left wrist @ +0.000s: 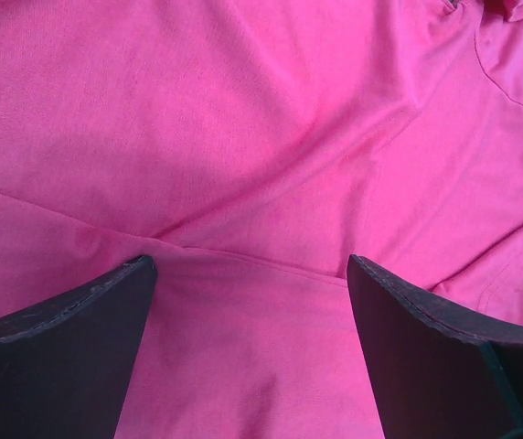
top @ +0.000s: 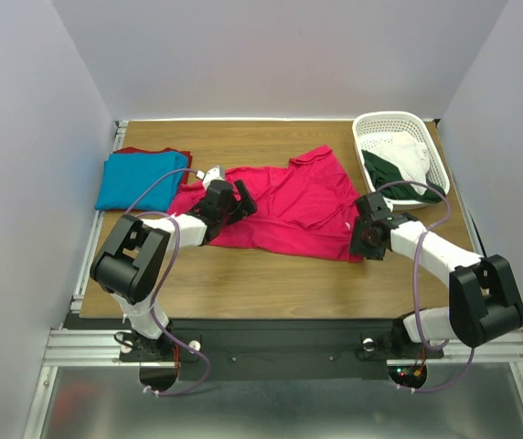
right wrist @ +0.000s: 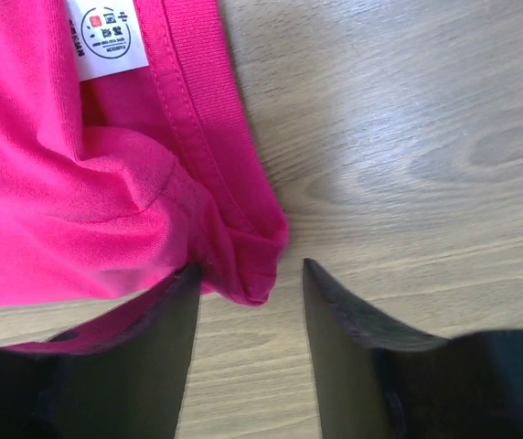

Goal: Fold and stack the t-shirts
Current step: Fold the tshirt

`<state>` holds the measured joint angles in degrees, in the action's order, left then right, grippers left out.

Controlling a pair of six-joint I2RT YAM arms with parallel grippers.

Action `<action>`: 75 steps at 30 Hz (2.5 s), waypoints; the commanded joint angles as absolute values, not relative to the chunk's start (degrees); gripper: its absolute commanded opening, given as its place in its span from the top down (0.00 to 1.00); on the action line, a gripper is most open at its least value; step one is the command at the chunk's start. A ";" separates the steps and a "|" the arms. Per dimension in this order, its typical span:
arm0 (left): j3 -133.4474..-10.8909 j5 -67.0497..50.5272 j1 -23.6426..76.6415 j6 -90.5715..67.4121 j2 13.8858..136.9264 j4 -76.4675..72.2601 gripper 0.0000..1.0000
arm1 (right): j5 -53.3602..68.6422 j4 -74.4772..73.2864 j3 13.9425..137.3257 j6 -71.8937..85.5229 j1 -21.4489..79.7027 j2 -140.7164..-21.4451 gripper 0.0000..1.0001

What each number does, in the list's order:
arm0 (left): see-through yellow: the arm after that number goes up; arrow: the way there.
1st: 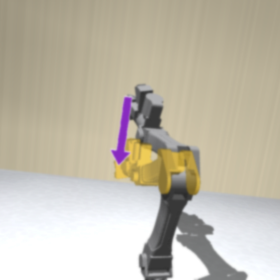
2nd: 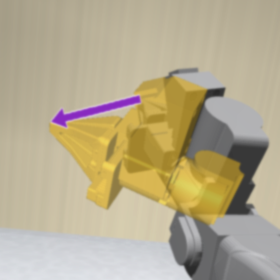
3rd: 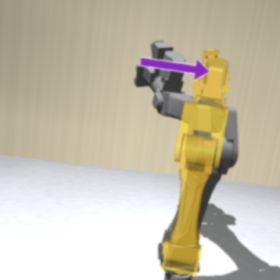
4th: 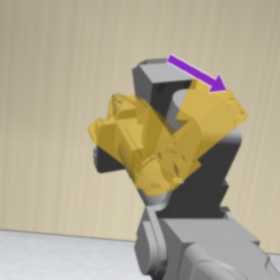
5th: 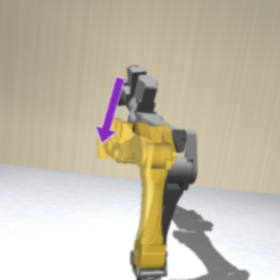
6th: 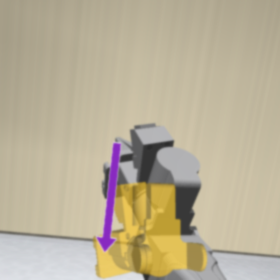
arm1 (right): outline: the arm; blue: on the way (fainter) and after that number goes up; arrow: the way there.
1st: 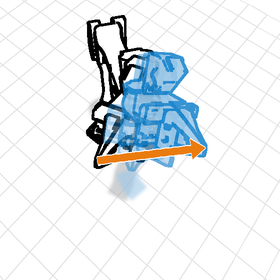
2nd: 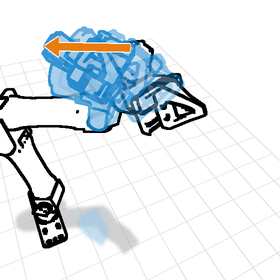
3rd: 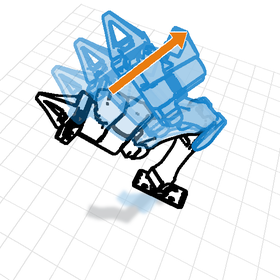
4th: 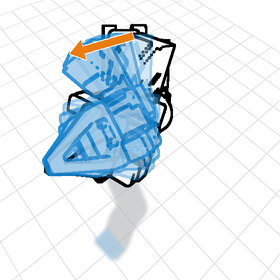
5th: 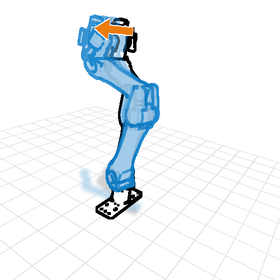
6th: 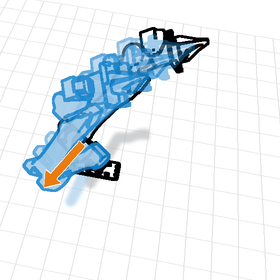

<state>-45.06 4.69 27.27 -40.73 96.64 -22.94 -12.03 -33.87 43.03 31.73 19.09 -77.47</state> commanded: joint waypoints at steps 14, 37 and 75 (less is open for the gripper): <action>-46.14 4.39 26.28 -39.64 96.24 -22.94 0.01 | -10.10 -31.38 42.71 30.94 18.81 -78.67 1.00; -43.86 2.90 23.64 -36.04 93.96 -23.03 0.01 | -21.80 -40.34 52.21 30.32 18.72 -77.43 0.96; -45.35 4.04 41.22 -38.14 93.77 -28.47 0.01 | 7.20 -16.88 58.79 23.73 23.82 -89.55 0.34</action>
